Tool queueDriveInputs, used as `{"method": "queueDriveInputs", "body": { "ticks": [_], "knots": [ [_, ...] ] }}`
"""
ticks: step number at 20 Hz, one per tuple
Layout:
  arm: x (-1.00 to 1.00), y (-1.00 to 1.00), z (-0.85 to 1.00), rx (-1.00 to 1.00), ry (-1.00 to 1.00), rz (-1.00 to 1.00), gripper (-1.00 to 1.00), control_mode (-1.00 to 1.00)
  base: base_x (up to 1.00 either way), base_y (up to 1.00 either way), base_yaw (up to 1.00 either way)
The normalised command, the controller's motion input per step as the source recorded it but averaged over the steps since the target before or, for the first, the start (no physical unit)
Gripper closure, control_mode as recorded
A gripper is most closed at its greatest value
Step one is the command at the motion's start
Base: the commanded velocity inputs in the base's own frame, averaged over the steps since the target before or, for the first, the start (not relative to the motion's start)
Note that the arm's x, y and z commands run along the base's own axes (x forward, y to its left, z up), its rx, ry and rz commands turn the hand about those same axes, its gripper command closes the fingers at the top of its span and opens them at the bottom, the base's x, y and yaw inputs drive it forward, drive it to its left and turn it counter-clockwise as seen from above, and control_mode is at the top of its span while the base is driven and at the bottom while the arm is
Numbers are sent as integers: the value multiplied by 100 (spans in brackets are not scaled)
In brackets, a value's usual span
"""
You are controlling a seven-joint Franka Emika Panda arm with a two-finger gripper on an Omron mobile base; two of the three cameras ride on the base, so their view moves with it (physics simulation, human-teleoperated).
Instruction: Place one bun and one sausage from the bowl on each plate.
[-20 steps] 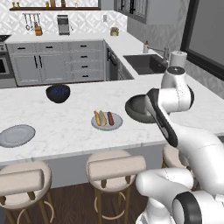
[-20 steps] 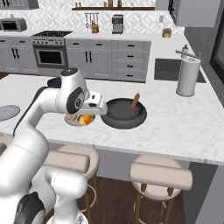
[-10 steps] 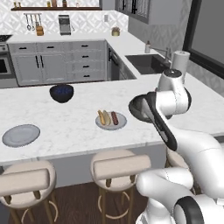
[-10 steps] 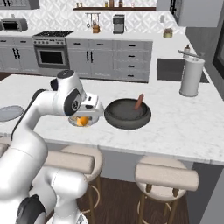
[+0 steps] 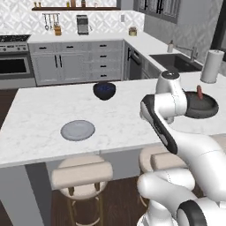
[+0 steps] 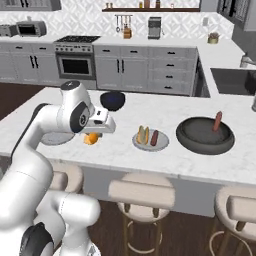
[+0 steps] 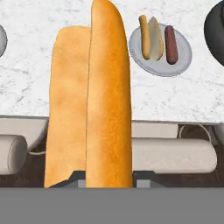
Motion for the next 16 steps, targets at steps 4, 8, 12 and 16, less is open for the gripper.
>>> {"method": "queueDriveInputs", "body": {
  "ticks": [4, 8, 12, 16],
  "knots": [
    [0, 0, 0, 0, 0, 0, 100, 100, 0, 100, -2],
    [0, 0, 0, 0, 0, 0, 100, 100, 0, 100, -1],
    [0, 0, 0, 0, 0, 0, 100, 100, 0, 88, -6],
    [0, 0, 0, 0, 0, 0, 100, 100, 27, 1, 0]
  ]
}}
